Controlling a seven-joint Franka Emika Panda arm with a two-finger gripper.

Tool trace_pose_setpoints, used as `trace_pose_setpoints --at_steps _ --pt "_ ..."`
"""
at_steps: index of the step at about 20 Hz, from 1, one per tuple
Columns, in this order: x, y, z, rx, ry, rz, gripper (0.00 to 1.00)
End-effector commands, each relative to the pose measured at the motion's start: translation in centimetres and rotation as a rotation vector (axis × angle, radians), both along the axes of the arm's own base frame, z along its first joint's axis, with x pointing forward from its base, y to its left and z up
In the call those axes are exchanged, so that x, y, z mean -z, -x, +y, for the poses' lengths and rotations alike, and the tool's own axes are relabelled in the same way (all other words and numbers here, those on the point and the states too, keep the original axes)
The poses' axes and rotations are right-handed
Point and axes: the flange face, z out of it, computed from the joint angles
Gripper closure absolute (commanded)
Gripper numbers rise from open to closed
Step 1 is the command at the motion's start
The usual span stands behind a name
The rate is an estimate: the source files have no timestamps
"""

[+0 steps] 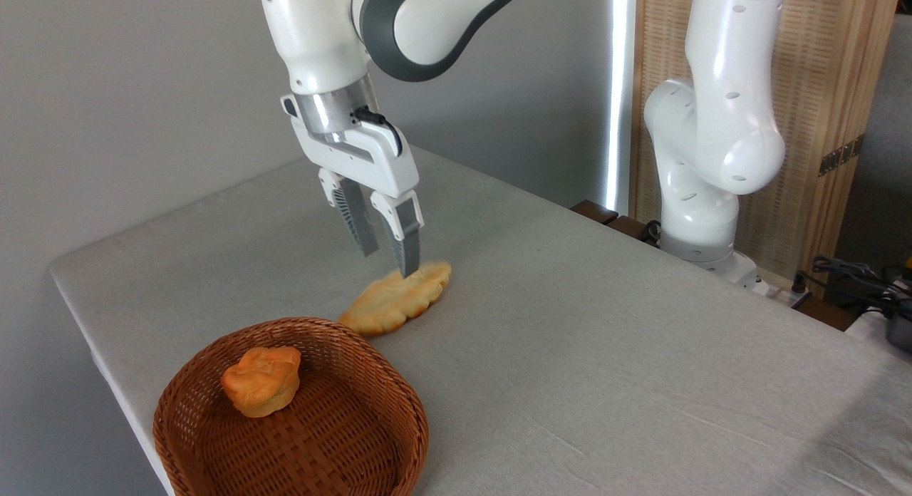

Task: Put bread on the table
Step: 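Lower the bread roll onto the table and open the gripper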

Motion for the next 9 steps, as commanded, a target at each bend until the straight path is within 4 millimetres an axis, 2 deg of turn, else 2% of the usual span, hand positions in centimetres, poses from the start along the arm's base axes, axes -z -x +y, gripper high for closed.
trace_pose_setpoints --at_steps 1,4,5,9 --pt "-1.9 -1.6 1.9 0.028 0.013 -0.085 0.00" --pt "-3.8 -3.3 5.6 0.025 0.025 -0.136 0.00" --pt "-4.1 -3.5 5.9 0.020 0.025 -0.142 0.00" --pt "-3.9 -4.5 9.0 -0.027 0.032 -0.156 0.00"
